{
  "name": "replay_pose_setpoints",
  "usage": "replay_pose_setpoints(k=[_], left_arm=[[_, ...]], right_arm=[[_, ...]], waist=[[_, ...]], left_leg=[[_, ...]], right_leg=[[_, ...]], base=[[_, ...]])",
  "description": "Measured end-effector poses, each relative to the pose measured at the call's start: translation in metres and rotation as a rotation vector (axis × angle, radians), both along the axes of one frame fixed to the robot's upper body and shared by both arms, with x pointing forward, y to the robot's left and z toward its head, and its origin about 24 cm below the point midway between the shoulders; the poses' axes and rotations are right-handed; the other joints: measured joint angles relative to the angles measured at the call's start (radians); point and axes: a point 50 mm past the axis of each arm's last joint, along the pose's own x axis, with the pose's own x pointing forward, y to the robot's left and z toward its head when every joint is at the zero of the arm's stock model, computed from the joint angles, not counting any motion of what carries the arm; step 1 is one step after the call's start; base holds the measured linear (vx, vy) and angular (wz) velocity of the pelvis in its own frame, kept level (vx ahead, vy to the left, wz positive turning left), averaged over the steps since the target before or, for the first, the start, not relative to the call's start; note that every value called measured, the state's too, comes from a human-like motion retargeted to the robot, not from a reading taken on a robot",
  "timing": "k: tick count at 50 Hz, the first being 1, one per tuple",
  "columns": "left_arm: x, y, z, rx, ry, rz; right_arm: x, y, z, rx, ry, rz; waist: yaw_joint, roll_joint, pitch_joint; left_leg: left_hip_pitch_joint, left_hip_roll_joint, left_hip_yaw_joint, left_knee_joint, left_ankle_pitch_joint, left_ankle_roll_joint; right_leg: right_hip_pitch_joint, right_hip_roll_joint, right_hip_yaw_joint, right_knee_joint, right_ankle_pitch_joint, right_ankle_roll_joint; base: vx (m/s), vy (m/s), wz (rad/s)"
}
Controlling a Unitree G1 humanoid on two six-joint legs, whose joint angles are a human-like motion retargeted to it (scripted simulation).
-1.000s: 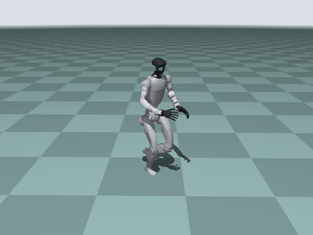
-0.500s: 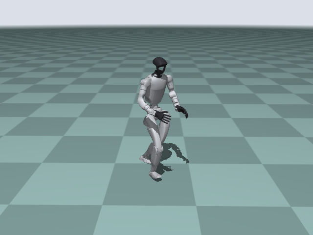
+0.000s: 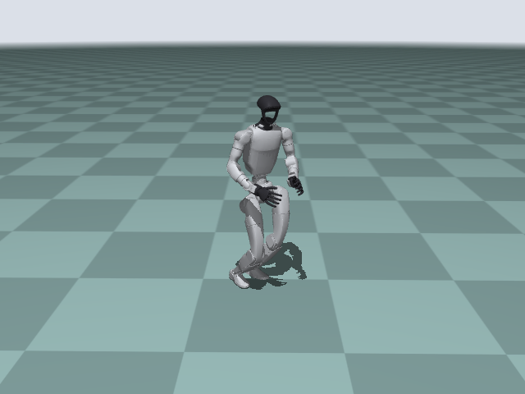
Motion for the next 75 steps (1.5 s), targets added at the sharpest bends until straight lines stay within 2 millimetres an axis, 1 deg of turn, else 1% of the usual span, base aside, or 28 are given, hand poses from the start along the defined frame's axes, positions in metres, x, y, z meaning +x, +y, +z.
replay_pose_setpoints(k=[4, 8, 12, 17, 21, 25, 28, 30, 32, 33, 35, 37, 38, 40, 42, 45, 49, 52, 55, 57, 58, 60, 62, 64, 67, 69, 72, 75], left_arm=[[-0.003, 0.008, -0.016, 0.023, 0.061, 0.022], [-0.008, 0.030, -0.044, 0.063, 0.172, 0.114], [-0.025, 0.064, -0.086, 0.127, 0.356, 0.268], [-0.073, 0.114, -0.144, 0.204, 0.675, 0.493], [-0.123, 0.147, -0.176, 0.223, 0.927, 0.647], [-0.166, 0.168, -0.192, 0.203, 1.109, 0.749], [-0.184, 0.176, -0.197, 0.172, 1.184, 0.796], [-0.188, 0.178, -0.198, 0.143, 1.208, 0.818], [-0.183, 0.177, -0.198, 0.109, 1.208, 0.823], [-0.178, 0.175, -0.197, 0.092, 1.202, 0.819], [-0.163, 0.170, -0.194, 0.055, 1.175, 0.799], [-0.138, 0.162, -0.187, 0.027, 1.114, 0.762], [-0.122, 0.158, -0.181, 0.016, 1.071, 0.739], [-0.090, 0.148, -0.166, -0.001, 0.969, 0.689], [-0.058, 0.137, -0.146, -0.019, 0.859, 0.632], [-0.016, 0.116, -0.111, -0.067, 0.690, 0.531], [0.025, 0.088, -0.058, -0.142, 0.468, 0.385], [0.039, 0.074, -0.029, -0.180, 0.351, 0.304], [0.036, 0.072, -0.027, -0.224, 0.337, 0.293], [0.025, 0.080, -0.045, -0.242, 0.397, 0.343], [0.018, 0.086, -0.057, -0.241, 0.440, 0.378], [-0.003, 0.095, -0.088, -0.226, 0.566, 0.443], [-0.030, 0.105, -0.121, -0.184, 0.724, 0.501], [-0.060, 0.120, -0.149, -0.139, 0.887, 0.563], [-0.116, 0.146, -0.183, -0.090, 1.112, 0.673], [-0.154, 0.164, -0.196, -0.081, 1.232, 0.754], [-0.201, 0.183, -0.205, -0.090, 1.357, 0.861], [-0.229, 0.196, -0.206, -0.109, 1.412, 0.936]], right_arm=[[-0.016, -0.010, -0.027, -0.020, 0.110, -0.033], [-0.031, -0.028, -0.052, -0.060, 0.222, -0.083], [-0.046, -0.052, -0.074, -0.118, 0.330, -0.148], [-0.056, -0.076, -0.089, -0.168, 0.420, -0.228], [-0.053, -0.089, -0.089, -0.199, 0.442, -0.271], [-0.044, -0.097, -0.084, -0.224, 0.438, -0.292], [-0.040, -0.098, -0.082, -0.219, 0.439, -0.294], [-0.040, -0.095, -0.083, -0.207, 0.446, -0.284], [-0.042, -0.090, -0.085, -0.192, 0.462, -0.257], [-0.043, -0.087, -0.086, -0.183, 0.471, -0.238], [-0.046, -0.079, -0.087, -0.157, 0.490, -0.188], [-0.046, -0.069, -0.086, -0.119, 0.499, -0.133], [-0.044, -0.065, -0.084, -0.102, 0.495, -0.107], [-0.041, -0.057, -0.077, -0.076, 0.472, -0.060], [-0.038, -0.050, -0.070, -0.060, 0.445, -0.025], [-0.037, -0.047, -0.066, -0.052, 0.427, 0.001], [-0.047, -0.056, -0.076, -0.067, 0.477, -0.031], [-0.061, -0.071, -0.092, -0.091, 0.555, -0.096], [-0.083, -0.087, -0.112, -0.120, 0.660, -0.192], [-0.098, -0.096, -0.125, -0.130, 0.727, -0.268], [-0.103, -0.100, -0.130, -0.130, 0.754, -0.306], [-0.111, -0.108, -0.137, -0.130, 0.795, -0.384], [-0.111, -0.116, -0.138, -0.115, 0.803, -0.456], [-0.105, -0.122, -0.134, -0.090, 0.780, -0.513], [-0.088, -0.130, -0.121, -0.047, 0.703, -0.563], [-0.074, -0.135, -0.108, -0.023, 0.632, -0.573], [-0.055, -0.142, -0.086, -0.010, 0.522, -0.575], [-0.043, -0.147, -0.071, -0.014, 0.452, -0.579]], waist=[[0.010, 0.088, -0.011], [0.047, 0.211, -0.008], [0.107, 0.286, -0.001], [0.164, 0.289, -0.011], [0.188, 0.262, -0.050], [0.199, 0.239, -0.106], [0.217, 0.235, -0.118], [0.225, 0.221, -0.112], [0.213, 0.167, -0.102], [0.198, 0.117, -0.097], [0.168, 0.034, -0.098], [0.127, -0.032, -0.098], [0.105, -0.055, -0.097], [0.056, -0.088, -0.093], [0.008, -0.095, -0.091], [-0.060, -0.090, -0.088], [-0.089, -0.056, -0.065], [-0.073, -0.022, -0.046], [-0.053, 0.007, -0.013], [-0.054, 0.095, -0.004], [-0.052, 0.148, -0.012], [-0.032, 0.255, -0.033], [0.002, 0.299, -0.048], [0.040, 0.309, -0.057], [0.099, 0.294, -0.066], [0.134, 0.276, -0.074], [0.162, 0.242, -0.111], [0.175, 0.202, -0.154]], left_leg=[[-0.136, 0.179, 0.003, 0.256, -0.068, -0.030], [-0.294, 0.401, -0.029, 0.567, -0.090, -0.062], [-0.428, 0.496, -0.081, 0.748, -0.078, -0.073], [-0.592, 0.477, -0.078, 0.709, -0.061, -0.066], [-0.711, 0.412, -0.055, 0.521, -0.030, -0.069], [-0.780, 0.342, -0.044, 0.335, 0.004, -0.075], [-0.768, 0.336, -0.038, 0.349, 0.015, -0.066], [-0.733, 0.325, -0.025, 0.397, 0.016, -0.050], [-0.675, 0.261, 0.016, 0.417, 0.018, -0.019], [-0.640, 0.201, 0.049, 0.404, 0.021, 0.002], [-0.577, 0.095, 0.091, 0.360, 0.019, 0.040], [-0.501, -0.010, 0.104, 0.277, 0.033, 0.070], [-0.456, -0.054, 0.100, 0.230, 0.039, 0.078], [-0.349, -0.132, 0.071, 0.124, 0.052, 0.086], [-0.238, -0.166, 0.025, 0.044, 0.046, 0.086], [-0.080, -0.180, -0.043, -0.059, 0.035, 0.082], [0.138, -0.141, -0.101, -0.204, 0.028, 0.065], [0.281, -0.097, -0.107, -0.280, 0.024, 0.047], [0.334, -0.047, -0.106, -0.114, -0.020, 0.015], [0.236, 0.092, -0.091, 0.252, -0.034, -0.054], [0.183, 0.178, -0.085, 0.414, 0.004, -0.091], [0.032, 0.344, -0.092, 0.708, 0.175, -0.154], [-0.114, 0.440, -0.093, 0.888, 0.252, -0.140], [-0.246, 0.492, -0.078, 0.973, 0.189, -0.089], [-0.408, 0.515, -0.027, 0.918, 0.034, -0.025], [-0.494, 0.501, 0.016, 0.775, -0.027, -0.011], [-0.613, 0.419, 0.055, 0.487, -0.024, -0.039], [-0.658, 0.325, 0.074, 0.306, 0.004, -0.051]], right_leg=[[0.033, 0.152, -0.053, -0.125, 0.013, -0.042], [0.055, 0.339, -0.088, -0.224, 0.043, -0.086], [0.090, 0.450, -0.081, -0.297, 0.067, -0.105], [0.119, 0.457, -0.063, -0.343, 0.068, -0.096], [0.118, 0.418, -0.062, -0.379, 0.063, -0.083], [0.111, 0.387, -0.065, -0.407, 0.052, -0.077], [0.143, 0.378, -0.082, -0.372, 0.034, -0.083], [0.171, 0.352, -0.097, -0.303, 0.022, -0.077], [0.180, 0.267, -0.102, -0.165, 0.023, -0.044], [0.177, 0.191, -0.106, -0.070, 0.037, -0.016], [0.150, 0.045, -0.114, 0.126, 0.195, 0.050], [0.076, -0.058, -0.077, 0.308, 0.379, 0.108], [0.034, -0.097, -0.059, 0.384, 0.440, 0.120], [-0.050, -0.164, -0.026, 0.500, 0.473, 0.119], [-0.142, -0.198, -0.005, 0.549, 0.393, 0.092], [-0.294, -0.213, 0.016, 0.510, 0.269, 0.060], [-0.448, -0.131, 0.030, 0.284, 0.225, 0.074], [-0.478, -0.035, 0.036, 0.094, 0.210, 0.092], [-0.411, 0.025, 0.022, 0.081, 0.205, 0.054], [-0.364, 0.116, -0.062, 0.118, 0.205, -0.010], [-0.352, 0.170, -0.105, 0.121, 0.190, -0.047], [-0.329, 0.283, -0.179, 0.089, 0.179, -0.116], [-0.276, 0.348, -0.199, 0.039, 0.156, -0.146], [-0.196, 0.379, -0.193, -0.024, 0.130, -0.150], [-0.054, 0.386, -0.160, -0.116, 0.089, -0.136], [0.034, 0.374, -0.136, -0.177, 0.071, -0.121], [0.112, 0.338, -0.121, -0.268, 0.062, -0.097], [0.151, 0.279, -0.158, -0.267, 0.049, -0.083]], base=[[-0.02, -0.13, -0.30], [0.05, -0.11, -0.46], [0.13, -0.09, -0.57], [0.19, -0.04, -0.39], [0.27, 0.00, -0.19], [0.36, 0.03, -0.10], [0.47, 0.03, -0.29], [0.54, 0.02, -0.18], [0.57, 0.03, 0.27], [0.59, 0.03, 0.53], [0.57, 0.04, 0.59], [0.55, 0.04, 0.63], [0.58, 0.03, 0.59], [0.63, 0.03, 0.52], [0.67, 0.02, 0.46], [0.71, -0.01, 0.36], [0.77, -0.05, -0.14], [0.80, -0.07, -0.48], [0.75, -0.12, -0.25], [0.69, -0.15, 0.05], [0.69, -0.16, -0.08], [0.65, -0.15, -0.34], [0.68, -0.14, -0.47], [0.74, -0.11, -0.45], [0.80, -0.06, -0.48], [0.82, 0.00, -0.45], [0.79, 0.03, -0.19], [0.79, 0.02, -0.18]])
